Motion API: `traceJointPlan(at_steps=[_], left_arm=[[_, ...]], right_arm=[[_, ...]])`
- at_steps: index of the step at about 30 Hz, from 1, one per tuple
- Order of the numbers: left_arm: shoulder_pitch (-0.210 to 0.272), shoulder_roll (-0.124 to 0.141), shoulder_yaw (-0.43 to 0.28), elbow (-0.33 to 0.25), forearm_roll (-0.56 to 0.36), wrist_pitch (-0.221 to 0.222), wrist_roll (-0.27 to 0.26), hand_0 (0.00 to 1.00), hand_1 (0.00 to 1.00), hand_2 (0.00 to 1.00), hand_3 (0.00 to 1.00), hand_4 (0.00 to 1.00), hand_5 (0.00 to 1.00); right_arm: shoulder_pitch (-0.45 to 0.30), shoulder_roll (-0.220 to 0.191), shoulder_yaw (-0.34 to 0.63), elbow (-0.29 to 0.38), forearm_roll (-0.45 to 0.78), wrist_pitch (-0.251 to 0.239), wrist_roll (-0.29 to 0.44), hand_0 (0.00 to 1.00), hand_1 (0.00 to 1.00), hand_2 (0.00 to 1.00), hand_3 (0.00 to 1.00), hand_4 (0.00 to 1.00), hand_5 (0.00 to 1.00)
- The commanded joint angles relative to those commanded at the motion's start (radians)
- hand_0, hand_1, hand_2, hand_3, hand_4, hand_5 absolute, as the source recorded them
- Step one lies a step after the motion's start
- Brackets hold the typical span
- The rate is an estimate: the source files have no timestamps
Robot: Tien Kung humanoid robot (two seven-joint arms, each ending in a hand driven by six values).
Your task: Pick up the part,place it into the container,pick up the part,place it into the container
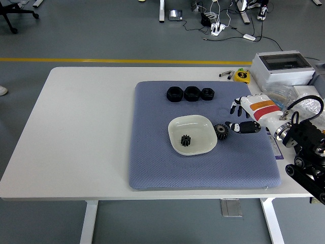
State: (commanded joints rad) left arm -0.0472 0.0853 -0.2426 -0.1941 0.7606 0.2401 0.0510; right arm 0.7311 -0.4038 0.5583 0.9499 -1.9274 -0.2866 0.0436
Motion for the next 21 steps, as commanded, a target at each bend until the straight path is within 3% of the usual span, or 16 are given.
traceJointPlan(at_steps=[3, 4, 11, 21], left_arm=[[-0.001, -0.001, -0.006, -0.001, 0.008, -0.001, 0.002, 0.696, 0.721, 0.74, 0.636, 0.662, 0.644], [-0.002, -0.001, -0.006, -0.001, 0.008, -0.001, 0.002, 0.696, 0.72, 0.74, 0.636, 0.663, 0.645], [-0.004, 0.0, -0.003, -0.003, 0.005, -0.003, 0.001, 0.696, 0.72, 0.74, 0.636, 0.662, 0.645], [-0.005, 0.003, -0.012, -0.004, 0.023, -0.009, 0.006, 0.696, 0.72, 0.74, 0.636, 0.663, 0.645]], right_arm=[[0.013, 0.018, -0.037, -0.055, 0.016, -0.006, 0.01, 0.608, 0.693, 0.78, 0.844, 0.988, 0.48], [0.016, 0.023, -0.043, -0.07, 0.02, -0.006, 0.011, 0.717, 0.747, 0.823, 0.861, 0.993, 0.471], [0.035, 0.046, -0.08, -0.139, 0.048, -0.003, 0.016, 0.717, 0.74, 0.816, 0.858, 0.991, 0.47], [0.079, 0.078, -0.154, -0.153, 0.096, 0.004, 0.023, 0.687, 0.717, 0.79, 0.848, 0.982, 0.465]])
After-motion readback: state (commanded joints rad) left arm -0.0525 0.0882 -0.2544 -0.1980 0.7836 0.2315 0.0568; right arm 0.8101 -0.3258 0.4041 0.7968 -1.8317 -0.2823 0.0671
